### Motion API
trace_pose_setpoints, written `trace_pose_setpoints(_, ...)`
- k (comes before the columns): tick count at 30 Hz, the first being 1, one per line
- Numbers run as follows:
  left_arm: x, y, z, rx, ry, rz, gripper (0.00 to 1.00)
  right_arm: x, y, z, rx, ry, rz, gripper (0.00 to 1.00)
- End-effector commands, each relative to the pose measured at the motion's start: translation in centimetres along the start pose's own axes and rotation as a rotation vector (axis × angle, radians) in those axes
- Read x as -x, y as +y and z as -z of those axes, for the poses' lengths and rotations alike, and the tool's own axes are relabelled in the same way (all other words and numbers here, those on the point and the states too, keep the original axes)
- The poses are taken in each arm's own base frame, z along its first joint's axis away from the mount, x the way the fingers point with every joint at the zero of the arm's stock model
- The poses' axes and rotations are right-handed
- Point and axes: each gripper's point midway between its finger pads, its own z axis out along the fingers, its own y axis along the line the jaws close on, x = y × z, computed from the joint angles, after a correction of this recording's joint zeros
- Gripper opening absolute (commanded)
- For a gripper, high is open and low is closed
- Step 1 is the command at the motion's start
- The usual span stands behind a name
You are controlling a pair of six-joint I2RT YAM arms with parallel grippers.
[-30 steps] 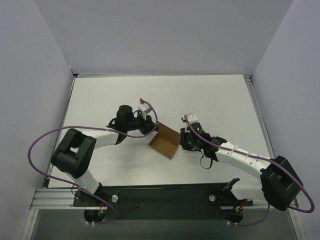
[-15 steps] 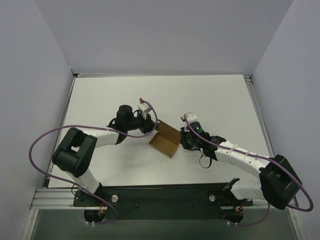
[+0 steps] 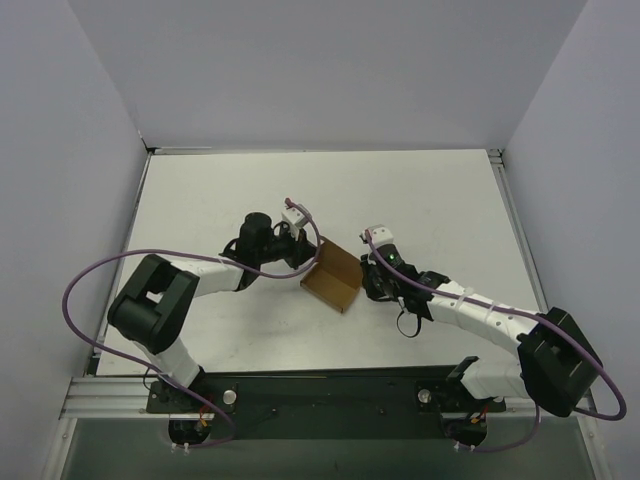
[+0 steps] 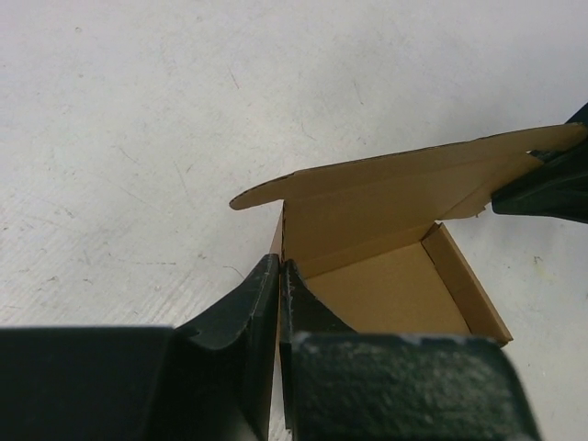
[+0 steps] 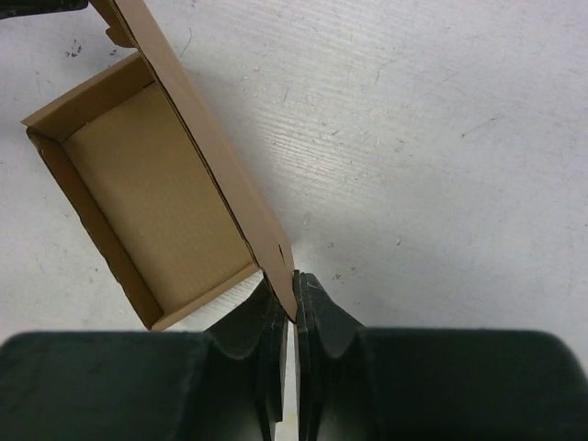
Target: Fold the paper box
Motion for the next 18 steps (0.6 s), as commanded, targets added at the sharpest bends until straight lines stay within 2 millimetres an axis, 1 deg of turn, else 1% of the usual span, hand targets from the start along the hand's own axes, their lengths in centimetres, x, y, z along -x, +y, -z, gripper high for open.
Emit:
trace_pose_setpoints(1, 1.9, -3.0, -0.8, -0.108, -0.06, -0.028, 0.12, 3.2, 1.2, 0.1, 0.02, -0.085, 0.016, 0.0)
trace_pose_setpoints(3, 1.8, -2.6, -0.4, -0.086, -0.06, -0.017, 0.12, 3.3, 1.2, 0.3, 0.028, -0.087, 0.024, 0.0)
trace_pose_setpoints(4, 1.9, -1.7, -0.1, -0.06, -0.064, -0.007, 0.16, 3.1, 1.2, 0.5, 0.035, -0.081, 0.045, 0.0)
trace_pose_setpoints(5, 1.5, -1.4, 0.2, -0.045, -0.057, 0.001, 0.2, 3.3, 1.3, 0.8, 0.044, -0.087, 0.054, 0.0)
trace_pose_setpoints(6, 1.5, -0.7, 0.7, -0.005, -0.053, 0.0, 0.25, 3.2, 1.4, 1.0, 0.054, -0.083, 0.064, 0.0)
trace_pose_setpoints(7, 1.2, 0.0, 1.1, 0.027, -0.046, 0.003, 0.42, 2.8, 1.5, 1.3, 0.068, -0.066, 0.077, 0.0)
trace_pose_setpoints(8, 0.5, 0.6, 1.6, 0.054, -0.033, 0.012, 0.48, 2.8, 1.5, 1.8, 0.082, -0.066, 0.107, 0.0)
trace_pose_setpoints(9, 0.6, 0.7, 2.2, 0.059, -0.04, 0.015, 0.56, 2.6, 1.5, 2.0, 0.086, -0.057, 0.117, 0.0)
trace_pose_setpoints(10, 0.7, 0.8, 2.6, 0.062, -0.047, 0.019, 0.61, 2.0, 1.5, 2.3, 0.097, -0.033, 0.132, 0.0)
trace_pose_setpoints(11, 0.9, 1.2, 3.2, 0.076, -0.062, 0.033, 0.69, 2.1, 1.7, 2.9, 0.126, -0.037, 0.157, 0.0)
trace_pose_setpoints(12, 1.1, 0.9, 4.0, 0.075, -0.077, 0.033, 0.71, 2.1, 1.9, 3.2, 0.141, -0.039, 0.168, 0.0)
trace_pose_setpoints(13, 1.4, 0.8, 4.5, 0.075, -0.088, 0.033, 0.73, 1.2, 1.7, 3.7, 0.15, -0.003, 0.181, 0.0)
trace_pose_setpoints(14, 1.6, 0.7, 5.0, 0.076, -0.099, 0.041, 0.77, 1.2, 2.2, 4.3, 0.191, -0.008, 0.2, 0.0)
trace_pose_setpoints(16, 2.6, -0.6, 5.8, 0.034, -0.13, 0.02, 0.8, 0.7, 2.7, 5.2, 0.244, 0.007, 0.215, 0.0)
trace_pose_setpoints(17, 3.1, -1.2, 6.0, 0.009, -0.136, 0.012, 0.81, 0.9, 3.7, 6.1, 0.308, -0.001, 0.219, 0.0)
trace_pose_setpoints(18, 3.3, -2.0, 6.3, -0.029, -0.123, 0.016, 0.81, 1.1, 4.0, 6.5, 0.331, -0.007, 0.223, 0.0)
